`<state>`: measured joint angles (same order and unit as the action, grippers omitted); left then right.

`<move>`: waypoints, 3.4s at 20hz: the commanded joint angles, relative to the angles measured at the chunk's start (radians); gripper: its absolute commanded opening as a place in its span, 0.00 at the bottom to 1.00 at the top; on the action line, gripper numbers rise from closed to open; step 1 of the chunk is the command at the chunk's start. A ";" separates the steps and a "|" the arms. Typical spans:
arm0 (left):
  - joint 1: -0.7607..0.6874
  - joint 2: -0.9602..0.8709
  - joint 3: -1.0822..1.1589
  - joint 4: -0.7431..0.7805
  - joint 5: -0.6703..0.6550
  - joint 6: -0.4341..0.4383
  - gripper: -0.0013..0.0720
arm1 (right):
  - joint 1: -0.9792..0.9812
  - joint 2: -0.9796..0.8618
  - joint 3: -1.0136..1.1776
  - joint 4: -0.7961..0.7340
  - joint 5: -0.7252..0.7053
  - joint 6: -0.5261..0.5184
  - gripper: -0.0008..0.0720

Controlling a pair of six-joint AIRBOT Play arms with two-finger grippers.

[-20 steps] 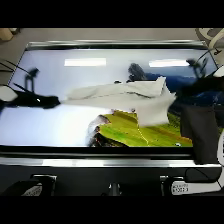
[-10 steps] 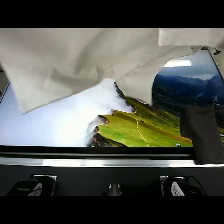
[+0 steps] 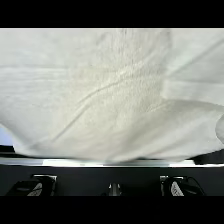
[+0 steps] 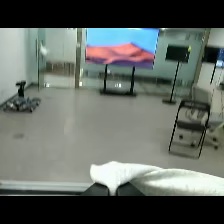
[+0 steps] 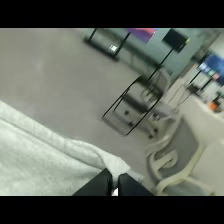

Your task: Fold the shirts.

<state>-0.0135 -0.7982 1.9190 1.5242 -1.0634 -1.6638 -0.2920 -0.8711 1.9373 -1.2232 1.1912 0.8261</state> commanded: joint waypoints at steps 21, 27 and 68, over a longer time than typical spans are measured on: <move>0.061 -0.960 -0.184 0.000 0.077 0.056 0.05 | 0.276 -0.971 -0.008 -0.297 -0.264 0.183 0.06; 0.084 -0.961 -0.185 -0.058 -0.197 0.246 0.05 | 0.276 -0.981 -0.008 -0.308 0.083 0.120 0.06; 0.172 -0.478 -1.234 -0.235 -0.151 0.108 0.71 | 0.276 -0.502 -0.867 -0.263 0.336 0.174 0.73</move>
<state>0.1642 -1.2625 0.7078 1.3190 -1.2636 -1.5482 -0.0162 -1.3880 1.0912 -1.4879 1.5372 1.0019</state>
